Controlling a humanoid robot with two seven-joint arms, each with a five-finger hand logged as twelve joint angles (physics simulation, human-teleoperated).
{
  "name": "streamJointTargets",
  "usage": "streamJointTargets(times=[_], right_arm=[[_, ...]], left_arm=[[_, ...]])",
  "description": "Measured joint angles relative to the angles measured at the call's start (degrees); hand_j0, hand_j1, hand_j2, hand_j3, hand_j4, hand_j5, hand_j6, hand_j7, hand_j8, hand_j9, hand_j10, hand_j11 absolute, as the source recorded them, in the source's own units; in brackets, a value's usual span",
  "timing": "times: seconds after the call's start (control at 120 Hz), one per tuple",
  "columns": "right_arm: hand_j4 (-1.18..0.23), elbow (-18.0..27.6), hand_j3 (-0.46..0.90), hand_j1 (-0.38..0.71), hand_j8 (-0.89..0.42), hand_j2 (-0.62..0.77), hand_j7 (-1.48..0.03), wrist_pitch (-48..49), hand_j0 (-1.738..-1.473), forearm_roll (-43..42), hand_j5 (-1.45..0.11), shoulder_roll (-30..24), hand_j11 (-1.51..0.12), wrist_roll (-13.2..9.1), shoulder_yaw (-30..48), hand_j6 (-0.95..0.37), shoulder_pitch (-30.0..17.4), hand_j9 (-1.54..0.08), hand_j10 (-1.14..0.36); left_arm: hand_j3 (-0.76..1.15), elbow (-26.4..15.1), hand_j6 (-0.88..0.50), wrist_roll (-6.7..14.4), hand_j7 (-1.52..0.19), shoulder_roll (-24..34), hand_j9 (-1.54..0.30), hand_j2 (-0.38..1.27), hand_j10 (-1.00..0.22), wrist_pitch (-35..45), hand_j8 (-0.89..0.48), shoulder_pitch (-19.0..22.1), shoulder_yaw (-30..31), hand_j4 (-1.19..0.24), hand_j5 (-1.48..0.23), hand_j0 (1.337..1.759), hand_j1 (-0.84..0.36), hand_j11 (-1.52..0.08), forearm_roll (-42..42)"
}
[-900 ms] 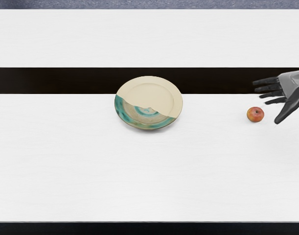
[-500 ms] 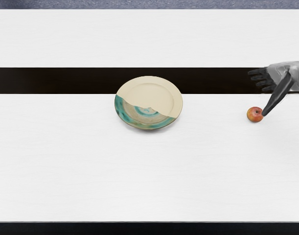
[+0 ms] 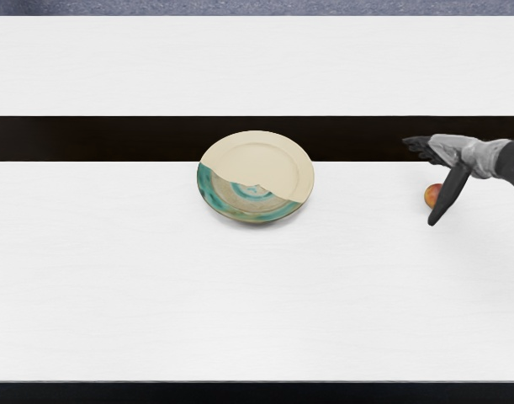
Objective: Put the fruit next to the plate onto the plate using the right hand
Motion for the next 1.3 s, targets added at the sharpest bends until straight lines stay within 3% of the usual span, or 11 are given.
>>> streamJointTargets(times=[0.1, 0.233, 0.483, 0.767, 1.075, 1.3], right_arm=[[-0.01, 1.6, 0.0, -0.34, -0.01, 0.0, -0.01, -5.7, -1.658, 1.7, -0.01, -0.7, -0.01, 4.0, 0.1, -0.02, -2.8, -0.01, -0.01], [-0.05, 2.1, 0.0, -0.3, -0.05, -0.01, -0.05, -11.5, -1.658, 2.4, -0.05, -0.8, -0.05, 6.3, -0.2, -0.05, -5.0, -0.05, -0.04], [-0.08, 0.9, 0.0, -0.26, -0.08, -0.01, -0.1, -16.1, -1.658, 1.0, -0.1, -0.8, -0.1, 6.8, -1.2, -0.08, -6.8, -0.1, -0.08], [-0.2, -0.6, 0.0, -0.12, -0.2, -0.04, -0.25, -16.7, -1.658, 0.3, -0.25, -0.5, -0.25, 7.2, -1.3, -0.2, -8.3, -0.25, -0.2], [-0.24, -3.5, 0.0, -0.07, -0.24, -0.04, -0.3, -21.1, -1.658, 0.7, -0.3, 1.3, -0.3, 11.2, -1.3, -0.24, -10.2, -0.3, -0.24], [-0.31, -3.4, 0.0, 0.01, -0.31, -0.06, -0.39, -21.3, -1.658, 0.7, -0.39, 1.5, -0.39, 12.0, -1.4, -0.31, -11.2, -0.39, -0.31]], left_arm=[[0.0, 0.0, -0.01, 0.0, -0.01, 0.0, -0.01, 0.0, -0.01, 0.0, -0.01, 0.0, 0.0, -0.01, -0.01, 1.658, 0.34, -0.01, 0.0], [0.0, 0.0, -0.01, 0.0, -0.01, 0.0, -0.01, 0.0, -0.01, 0.0, -0.01, 0.0, 0.0, -0.01, -0.01, 1.658, 0.34, -0.01, 0.0], [0.0, 0.0, -0.01, 0.0, -0.01, 0.0, -0.01, 0.0, -0.01, 0.0, -0.01, 0.0, 0.0, -0.01, -0.01, 1.658, 0.34, -0.01, 0.0], [0.0, 0.0, -0.01, 0.0, -0.01, 0.0, -0.01, 0.0, -0.01, 0.0, -0.01, -0.1, 0.0, -0.01, -0.01, 1.658, 0.34, -0.01, 0.0], [0.0, 0.0, -0.01, 0.0, -0.01, 0.0, -0.01, 0.0, -0.01, 0.0, -0.01, 0.0, 0.0, -0.01, -0.01, 1.658, 0.34, -0.01, 0.0], [0.0, 0.0, -0.01, 0.0, -0.01, 0.0, -0.01, 0.0, -0.01, 0.0, -0.01, 0.0, 0.0, -0.01, -0.01, 1.658, 0.34, -0.01, 0.0]])
